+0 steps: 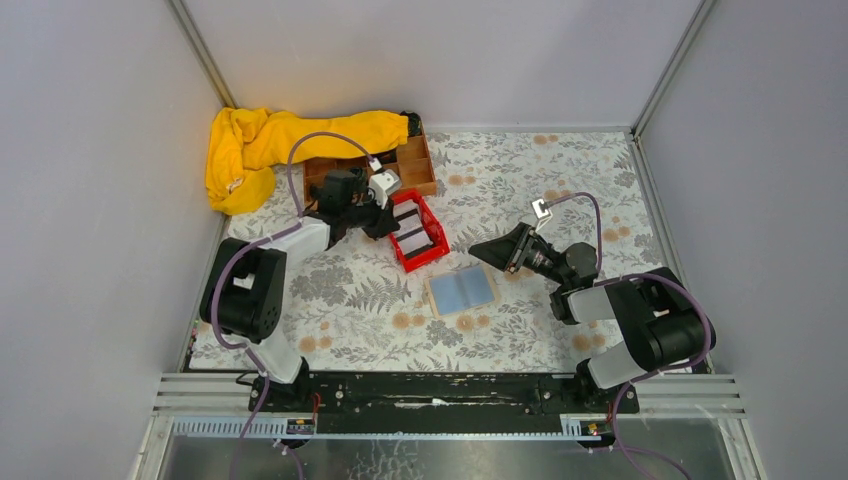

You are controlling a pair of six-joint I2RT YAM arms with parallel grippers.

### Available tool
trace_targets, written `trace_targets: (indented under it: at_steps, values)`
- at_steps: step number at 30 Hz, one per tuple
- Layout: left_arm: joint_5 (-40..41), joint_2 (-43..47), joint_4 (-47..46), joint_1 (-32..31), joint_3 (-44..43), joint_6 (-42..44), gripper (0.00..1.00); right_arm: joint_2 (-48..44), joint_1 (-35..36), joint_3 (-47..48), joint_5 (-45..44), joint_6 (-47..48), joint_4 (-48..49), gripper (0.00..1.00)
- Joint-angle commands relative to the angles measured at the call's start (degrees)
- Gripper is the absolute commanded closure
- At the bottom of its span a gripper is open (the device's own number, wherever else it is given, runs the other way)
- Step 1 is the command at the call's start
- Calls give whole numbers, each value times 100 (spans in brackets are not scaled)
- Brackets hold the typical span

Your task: Take the credit cards out of the card holder

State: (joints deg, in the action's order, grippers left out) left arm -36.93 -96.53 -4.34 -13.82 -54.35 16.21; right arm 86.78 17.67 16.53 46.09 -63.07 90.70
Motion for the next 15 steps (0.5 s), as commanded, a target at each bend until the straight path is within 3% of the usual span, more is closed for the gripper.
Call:
trace_targets:
  at_steps: [1, 6, 10, 12, 15]
  values:
    - [216, 214, -119, -5, 68, -61, 72, 32, -36, 96, 52, 27, 616, 47]
    - [845, 895, -866, -209, 540, -349, 72, 49, -49, 111, 22, 72, 495, 46]
    - [1759, 1731, -1519, -756, 957, -728, 71, -112, -45, 157, -156, 615, -557, 45]
    - [2096, 2182, -1706, -1234, 1107, -989, 70, -464, -44, 233, -415, 1249, -1742, 45]
    - [2720, 2620, -1805, -1985, 1286, -1483, 57, -1264, -18, 701, -1295, 2917, -4679, 45]
